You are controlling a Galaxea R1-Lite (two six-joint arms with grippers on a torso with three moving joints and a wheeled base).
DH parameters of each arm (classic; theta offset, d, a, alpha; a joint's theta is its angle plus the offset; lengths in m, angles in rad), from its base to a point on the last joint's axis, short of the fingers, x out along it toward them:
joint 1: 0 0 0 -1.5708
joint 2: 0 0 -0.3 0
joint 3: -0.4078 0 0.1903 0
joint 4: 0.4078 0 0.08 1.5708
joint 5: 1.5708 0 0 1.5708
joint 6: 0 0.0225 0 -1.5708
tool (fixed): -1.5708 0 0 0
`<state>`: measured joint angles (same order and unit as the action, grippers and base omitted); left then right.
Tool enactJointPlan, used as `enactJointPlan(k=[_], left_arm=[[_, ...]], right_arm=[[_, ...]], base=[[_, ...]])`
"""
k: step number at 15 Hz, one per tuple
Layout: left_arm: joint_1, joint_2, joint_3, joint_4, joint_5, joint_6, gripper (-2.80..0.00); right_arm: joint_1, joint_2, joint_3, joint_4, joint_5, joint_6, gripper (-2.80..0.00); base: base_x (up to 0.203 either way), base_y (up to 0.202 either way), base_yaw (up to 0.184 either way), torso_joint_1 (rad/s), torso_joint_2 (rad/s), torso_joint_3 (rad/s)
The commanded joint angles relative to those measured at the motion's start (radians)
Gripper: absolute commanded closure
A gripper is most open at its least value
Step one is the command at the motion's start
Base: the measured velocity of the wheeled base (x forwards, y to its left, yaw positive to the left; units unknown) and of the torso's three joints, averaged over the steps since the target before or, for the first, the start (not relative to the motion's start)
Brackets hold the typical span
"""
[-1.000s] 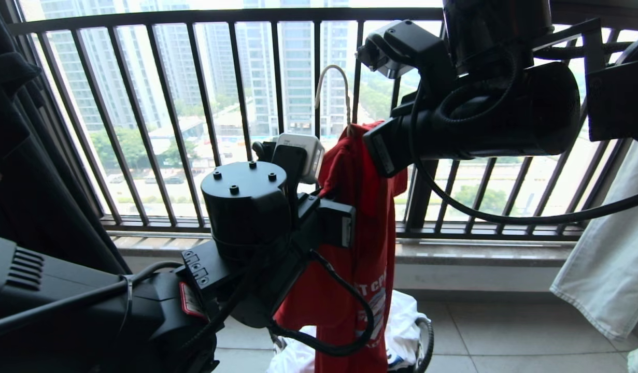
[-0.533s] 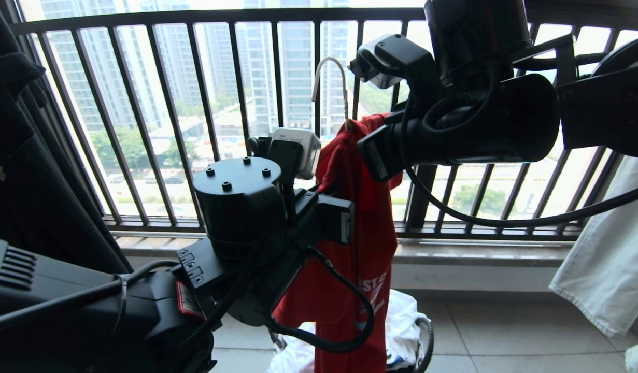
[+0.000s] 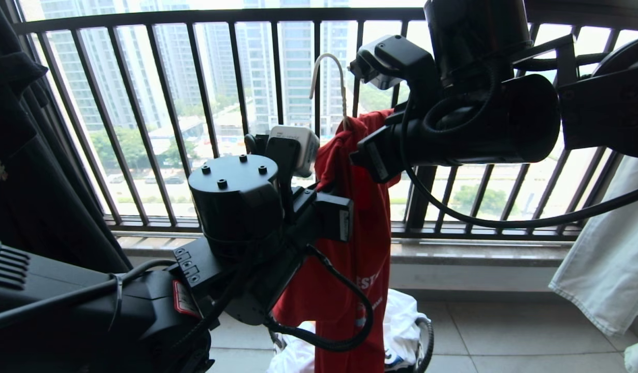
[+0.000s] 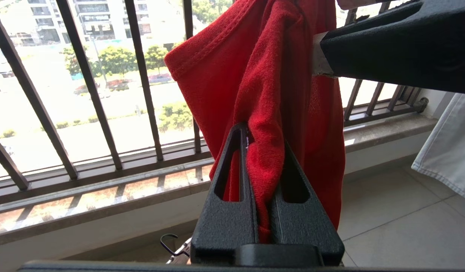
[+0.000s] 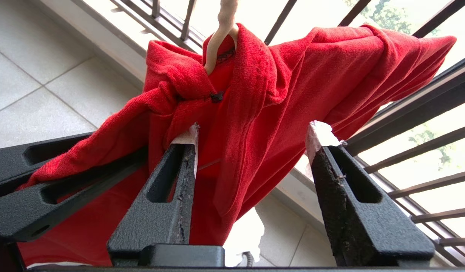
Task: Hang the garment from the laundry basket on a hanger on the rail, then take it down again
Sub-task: Hang the clothes on the clothes rack
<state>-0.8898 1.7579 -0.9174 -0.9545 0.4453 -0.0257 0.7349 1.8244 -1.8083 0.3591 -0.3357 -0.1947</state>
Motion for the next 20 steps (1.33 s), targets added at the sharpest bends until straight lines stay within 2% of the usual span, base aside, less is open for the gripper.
enactJointPlan(k=[1, 6, 7, 10, 13, 15, 17, 20], left_arm=[[0.002, 0.000, 0.000, -0.007, 0.003, 0.000, 0.00], [0.002, -0.009, 0.000, -0.006, -0.002, -0.011, 0.00], [0.002, -0.016, 0.000, -0.006, -0.007, -0.012, 0.00], [0.000, -0.028, 0.002, -0.002, -0.014, -0.023, 0.00], [0.000, -0.061, 0.015, 0.009, -0.112, -0.082, 0.00], [0.002, -0.084, 0.022, 0.061, -0.150, -0.105, 0.00], [0.026, -0.112, 0.022, 0.146, -0.230, -0.150, 0.00], [0.105, -0.168, 0.022, 0.247, -0.399, -0.192, 0.00]], right_arm=[[0.001, -0.047, 0.027, 0.006, -0.002, -0.002, -2.80], [0.000, -0.209, 0.175, 0.004, 0.002, -0.004, -2.80], [0.000, -0.237, 0.197, 0.003, 0.003, -0.003, 0.00], [0.000, -0.308, 0.241, 0.001, 0.011, -0.002, 0.00], [-0.030, -0.348, 0.273, 0.003, 0.012, -0.005, 0.00], [-0.061, -0.367, 0.274, 0.005, 0.013, -0.008, 0.00], [-0.072, -0.374, 0.281, 0.009, 0.014, -0.012, 0.00], [-0.076, -0.393, 0.328, 0.011, 0.026, -0.057, 0.00]], base=[[0.000, 0.000, 0.000, 0.000, 0.00, 0.000], [0.000, 0.000, 0.000, 0.000, 0.00, 0.000], [0.000, 0.000, 0.000, 0.000, 0.00, 0.000], [0.000, 0.000, 0.000, 0.000, 0.00, 0.000], [0.000, 0.000, 0.000, 0.000, 0.00, 0.000], [0.000, 0.000, 0.000, 0.000, 0.00, 0.000], [0.000, 0.000, 0.000, 0.000, 0.00, 0.000], [0.000, 0.000, 0.000, 0.000, 0.00, 0.000]])
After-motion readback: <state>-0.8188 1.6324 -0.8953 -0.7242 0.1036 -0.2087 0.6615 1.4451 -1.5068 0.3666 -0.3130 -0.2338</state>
